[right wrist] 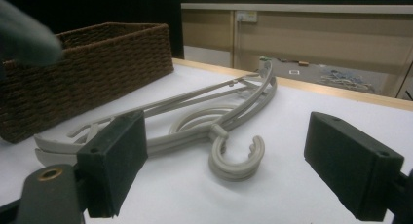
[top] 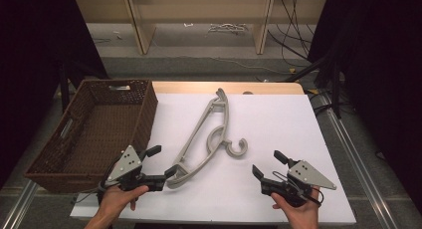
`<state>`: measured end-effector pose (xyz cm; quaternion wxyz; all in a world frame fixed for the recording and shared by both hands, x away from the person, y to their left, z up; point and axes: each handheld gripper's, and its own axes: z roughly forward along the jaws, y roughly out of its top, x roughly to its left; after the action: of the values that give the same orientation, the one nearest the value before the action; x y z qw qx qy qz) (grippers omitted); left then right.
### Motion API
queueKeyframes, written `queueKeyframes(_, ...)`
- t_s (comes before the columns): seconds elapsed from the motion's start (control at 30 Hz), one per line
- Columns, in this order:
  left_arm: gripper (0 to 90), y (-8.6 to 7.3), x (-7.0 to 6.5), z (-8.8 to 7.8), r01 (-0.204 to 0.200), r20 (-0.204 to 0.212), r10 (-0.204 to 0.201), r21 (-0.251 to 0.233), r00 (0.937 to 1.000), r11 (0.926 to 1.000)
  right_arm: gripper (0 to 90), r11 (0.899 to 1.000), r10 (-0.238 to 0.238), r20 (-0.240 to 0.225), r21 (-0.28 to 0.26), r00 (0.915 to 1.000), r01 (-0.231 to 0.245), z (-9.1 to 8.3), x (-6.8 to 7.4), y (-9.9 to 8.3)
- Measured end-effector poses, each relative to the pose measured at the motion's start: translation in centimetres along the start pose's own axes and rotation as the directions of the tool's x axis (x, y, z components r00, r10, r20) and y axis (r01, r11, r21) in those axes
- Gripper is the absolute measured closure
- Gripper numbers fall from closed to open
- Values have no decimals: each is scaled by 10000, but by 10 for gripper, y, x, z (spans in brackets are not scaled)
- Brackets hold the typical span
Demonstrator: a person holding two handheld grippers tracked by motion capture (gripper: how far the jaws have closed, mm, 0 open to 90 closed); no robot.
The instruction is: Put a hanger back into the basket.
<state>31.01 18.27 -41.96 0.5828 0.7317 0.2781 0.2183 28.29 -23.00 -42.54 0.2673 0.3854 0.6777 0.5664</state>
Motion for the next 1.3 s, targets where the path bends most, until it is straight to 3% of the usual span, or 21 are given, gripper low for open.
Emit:
queueKeyframes(0.23,184,13,-11,21,-521,291,514,237,9983,9984,175,10000,-38,69,4,10000,38,-1,0,0)
queueKeyframes(0.27,175,15,-13,25,-684,272,675,322,9973,9971,176,9998,-177,147,81,9997,175,-1,-1,1)
queueKeyframes(0.3,173,18,-17,31,-1144,309,1129,534,9931,9920,176,9999,-151,94,56,9998,151,-1,-1,1)
queueKeyframes(0.4,166,22,-19,39,-1226,576,1184,760,9913,9895,177,9998,-168,99,-114,9998,169,0,-2,0)
queueKeyframes(0.43,167,24,-20,43,-1301,652,1247,875,9901,9876,177,9995,-216,157,226,9996,212,-3,-2,2)
queueKeyframes(0.47,169,27,-21,48,-1336,716,1273,918,9893,9868,178,9997,-198,173,170,9997,195,-3,-3,1)
queueKeyframes(0.6,204,36,-24,68,-1683,839,1580,1344,9839,9765,179,9997,-225,341,41,9992,224,-4,-6,1)
queueKeyframes(0.73,210,41,-29,91,-2123,1089,1933,2044,9751,9556,181,9996,-164,349,215,9993,156,-4,-6,1)
queueKeyframes(0.77,220,48,-20,94,-3760,-135,3888,2257,9212,8987,183,9996,-174,375,215,9991,166,-5,-6,1)
queueKeyframes(0.8,229,47,-22,102,-3789,251,3843,2378,9229,8943,184,9998,-134,287,156,9995,130,-4,-6,1)
queueKeyframes(0.83,229,39,-32,109,-2639,1362,2334,2872,9628,9208,184,9998,-125,291,145,9995,121,-5,-6,1)
queueKeyframes(0.87,252,35,-36,120,-2807,1441,2465,3178,9584,9056,184,9999,-130,291,39,9995,129,-5,-7,1)
queueKeyframes(0.9,258,35,-36,120,-2807,1441,2465,3178,9584,9056,184,9999,-107,296,16,9995,106,-5,-7,1)
queueKeyframes(0.93,258,31,-38,130,-2775,1472,2405,3414,9594,8980,184,9999,-120,284,28,9995,119,-5,-7,1)
queueKeyframes(0.97,260,31,-38,130,-2775,1472,2405,3414,9594,8980,184,9999,-120,284,28,9995,119,-5,-7,1)
queueKeyframes(1.07,271,28,-37,142,-2821,1482,2437,3668,9585,8865,184,9999,-142,267,-36,9995,143,-5,-7,1)
queueKeyframes(1.1,271,28,-37,145,-2819,1495,2426,3728,9585,8840,184,9996,-177,256,214,9995,171,-6,-7,2)
queueKeyframes(1.2,279,27,-34,153,-2941,1477,2558,3950,9554,8703,183,9999,-159,245,36,9996,158,-4,-7,1)
queueKeyframes(1.23,295,26,-32,155,-3032,1489,2653,3949,9526,8672,184,9997,-203,266,137,9994,199,-5,-7,1)
queueKeyframes(1.3,303,26,-29,161,-2971,1529,2563,4060,9544,8643,184,9997,-209,253,154,9995,205,-5,-7,1)
